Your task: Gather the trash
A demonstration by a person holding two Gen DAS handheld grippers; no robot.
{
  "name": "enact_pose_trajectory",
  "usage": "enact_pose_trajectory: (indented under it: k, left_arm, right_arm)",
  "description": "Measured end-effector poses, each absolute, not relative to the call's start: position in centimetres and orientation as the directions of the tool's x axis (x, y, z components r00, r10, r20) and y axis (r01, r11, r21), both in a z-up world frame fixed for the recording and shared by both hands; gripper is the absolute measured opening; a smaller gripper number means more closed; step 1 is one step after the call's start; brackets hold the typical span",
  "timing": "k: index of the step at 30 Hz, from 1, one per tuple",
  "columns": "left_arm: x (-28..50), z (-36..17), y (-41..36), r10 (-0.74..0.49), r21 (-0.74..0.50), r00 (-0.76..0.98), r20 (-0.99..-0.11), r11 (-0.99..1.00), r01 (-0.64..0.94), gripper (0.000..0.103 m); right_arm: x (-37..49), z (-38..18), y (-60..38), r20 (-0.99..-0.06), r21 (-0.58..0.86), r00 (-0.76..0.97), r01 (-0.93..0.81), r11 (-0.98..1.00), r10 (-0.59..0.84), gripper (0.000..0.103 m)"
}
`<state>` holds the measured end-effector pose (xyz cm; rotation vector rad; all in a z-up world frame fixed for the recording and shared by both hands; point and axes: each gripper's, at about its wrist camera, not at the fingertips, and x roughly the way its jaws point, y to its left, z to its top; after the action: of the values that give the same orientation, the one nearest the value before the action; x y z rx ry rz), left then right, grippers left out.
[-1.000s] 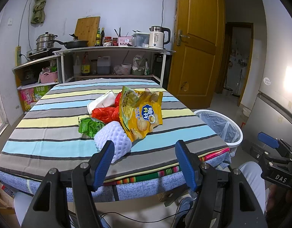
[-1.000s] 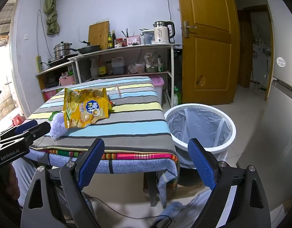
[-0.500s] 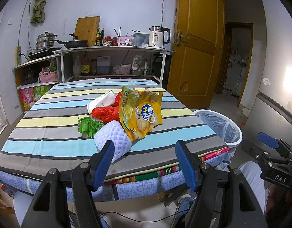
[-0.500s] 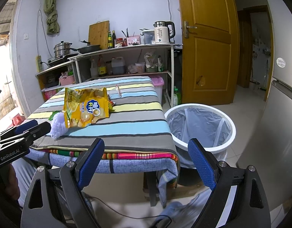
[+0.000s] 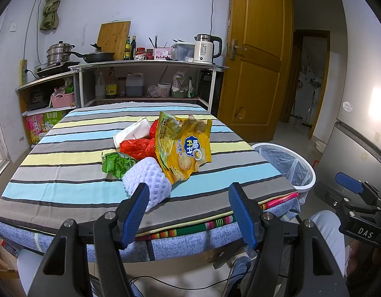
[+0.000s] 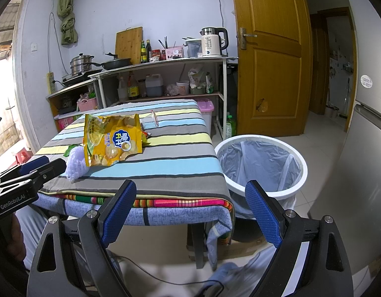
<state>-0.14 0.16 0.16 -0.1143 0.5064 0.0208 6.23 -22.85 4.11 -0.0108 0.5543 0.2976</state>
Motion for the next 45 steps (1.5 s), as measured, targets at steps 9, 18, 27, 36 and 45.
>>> enact_pose_trajectory:
  k: [9,18,27,36,45]
  left_arm:
    - [-0.1,0.1,0.1,-0.009,-0.105,0.875,-0.484,0.993,-0.048,0.068]
    - [-0.2,0.0,0.0,-0.010,-0.106,0.875,-0.485,0.993,-0.047,0.068]
    - [0.0,-0.1,-0.2,-0.010,-0.107,0.873,-0.487,0.993,-0.048,0.068]
    - [0.6,-0.4,0.2,-0.011,-0.120,0.864,-0.504,0.991,-0.057,0.068]
    - [2.7,-1.5,2.8,0.010,-0.151,0.834,-0.551,0.982,-0.111,0.068]
  right_arm:
    - [6.2,4.1,-22.9,-0.519,0.069,0.809,-0.282,0.957,0.276,0.090]
    - [6.3,4.1,-22.9,-0.521,0.068,0.808,-0.283,0.957,0.276,0.090]
    - [6.3,4.1,-22.8,-0.521,0.067,0.808,-0.283,0.957,0.276,0.090]
    - [6.6,4.1,-22.3,-0.524,0.066,0.802,-0.298,0.952,0.287,0.090]
    - [9.1,3.9,-20.3,-0.538,0.091,0.760,-0.377,0.922,0.364,0.090]
